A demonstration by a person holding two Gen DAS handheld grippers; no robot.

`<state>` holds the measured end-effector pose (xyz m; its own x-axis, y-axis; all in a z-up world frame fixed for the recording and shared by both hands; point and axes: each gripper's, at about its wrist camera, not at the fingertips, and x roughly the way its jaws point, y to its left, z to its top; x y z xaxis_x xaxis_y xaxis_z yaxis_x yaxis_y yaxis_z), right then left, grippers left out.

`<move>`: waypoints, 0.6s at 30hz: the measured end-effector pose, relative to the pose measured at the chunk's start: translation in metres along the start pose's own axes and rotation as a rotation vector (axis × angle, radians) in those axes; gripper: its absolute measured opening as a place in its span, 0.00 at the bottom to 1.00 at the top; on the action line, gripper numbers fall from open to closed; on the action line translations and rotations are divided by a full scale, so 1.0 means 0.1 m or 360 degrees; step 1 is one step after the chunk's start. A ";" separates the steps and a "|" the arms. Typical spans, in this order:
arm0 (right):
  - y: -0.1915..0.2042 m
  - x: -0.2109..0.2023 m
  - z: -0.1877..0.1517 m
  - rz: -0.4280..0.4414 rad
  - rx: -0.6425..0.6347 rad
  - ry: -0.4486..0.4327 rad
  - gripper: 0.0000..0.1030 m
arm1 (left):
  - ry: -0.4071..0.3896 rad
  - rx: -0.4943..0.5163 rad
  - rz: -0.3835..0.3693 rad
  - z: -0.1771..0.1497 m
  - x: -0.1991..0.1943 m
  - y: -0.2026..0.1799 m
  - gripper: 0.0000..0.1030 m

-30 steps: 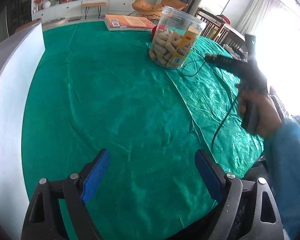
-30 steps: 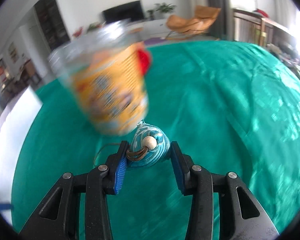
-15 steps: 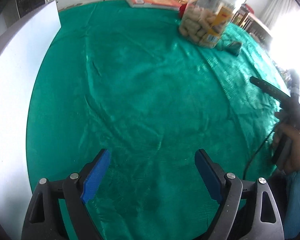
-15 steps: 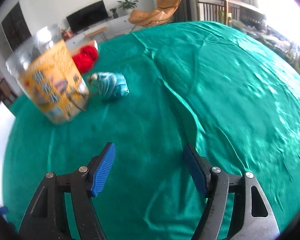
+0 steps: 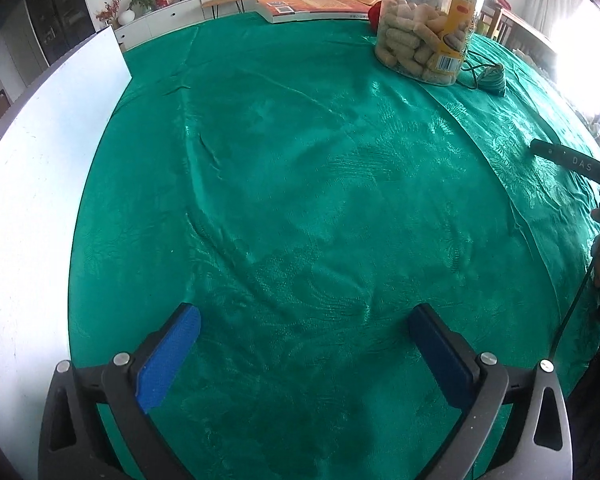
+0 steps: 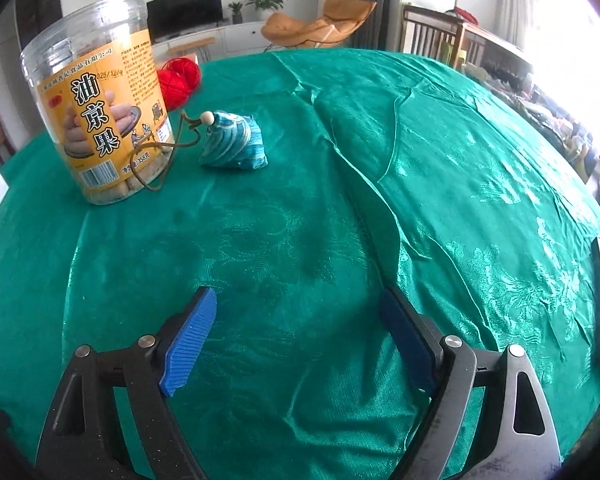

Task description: Organize soft objects

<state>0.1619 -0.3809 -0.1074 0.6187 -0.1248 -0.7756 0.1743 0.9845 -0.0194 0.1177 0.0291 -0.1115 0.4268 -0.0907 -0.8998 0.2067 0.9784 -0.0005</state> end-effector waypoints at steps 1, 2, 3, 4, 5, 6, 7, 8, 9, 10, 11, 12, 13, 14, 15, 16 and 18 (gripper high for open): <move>0.00 0.00 0.00 0.0000 0.0000 0.0000 0.85 | 0.0002 0.0000 0.0000 0.02 0.01 -0.03 1.00; 0.00 0.02 0.01 0.0002 -0.0001 0.0001 0.85 | 0.0000 -0.0001 -0.0001 0.01 0.02 -0.02 1.00; 0.00 0.02 0.01 0.0005 -0.0001 0.0001 0.85 | 0.0003 -0.0002 -0.0001 0.02 0.01 -0.02 1.00; 0.00 0.03 0.01 0.0009 -0.0001 0.0002 0.86 | 0.0010 -0.0007 0.0001 0.02 0.02 -0.02 1.00; 0.00 0.03 0.01 0.0013 -0.0002 0.0002 0.87 | 0.0022 -0.0011 0.0005 0.01 0.02 -0.03 1.00; 0.01 0.03 0.01 0.0013 -0.0003 0.0002 0.87 | 0.0036 -0.0019 0.0010 0.01 0.02 -0.03 1.00; 0.00 0.04 0.01 0.0014 -0.0002 0.0002 0.87 | 0.0051 -0.0028 0.0018 0.02 0.03 -0.03 1.00; 0.00 0.04 0.01 0.0015 -0.0003 0.0002 0.87 | 0.0074 -0.0031 0.0022 0.03 0.03 -0.04 1.00; 0.00 0.03 0.01 0.0015 -0.0003 0.0002 0.87 | 0.0097 -0.0032 0.0021 0.04 0.04 -0.04 1.00; 0.00 0.03 0.01 0.0015 -0.0003 0.0002 0.87 | 0.0126 -0.0027 0.0019 0.06 0.05 -0.04 1.00; 0.00 0.03 0.01 0.0015 -0.0003 0.0002 0.87 | 0.0142 -0.0019 0.0016 0.08 0.05 -0.05 1.00; 0.00 0.03 0.01 0.0016 -0.0003 0.0002 0.87 | 0.0157 -0.0010 0.0012 0.09 0.06 -0.05 1.00; 0.00 0.03 0.01 0.0015 -0.0003 0.0002 0.87 | 0.0171 -0.0001 0.0007 0.10 0.06 -0.05 1.00; 0.00 0.03 0.01 0.0016 -0.0003 0.0002 0.87 | 0.0180 0.0007 0.0004 0.11 0.06 -0.05 1.00; 0.00 0.03 0.01 0.0016 -0.0003 0.0002 0.87 | 0.0192 0.0017 -0.0001 0.11 0.06 -0.05 1.00; 0.00 0.03 0.01 0.0016 -0.0002 0.0002 0.87 | 0.0204 0.0026 -0.0006 0.12 0.07 -0.04 1.00; 0.01 0.02 0.01 0.0016 -0.0002 0.0002 0.87 | 0.0239 0.0053 -0.0019 0.14 0.07 -0.04 1.00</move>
<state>0.1642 -0.3808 -0.1088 0.6197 -0.1149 -0.7764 0.1670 0.9859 -0.0126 0.1318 0.0217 -0.1120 0.2882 -0.0712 -0.9549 0.2412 0.9705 0.0004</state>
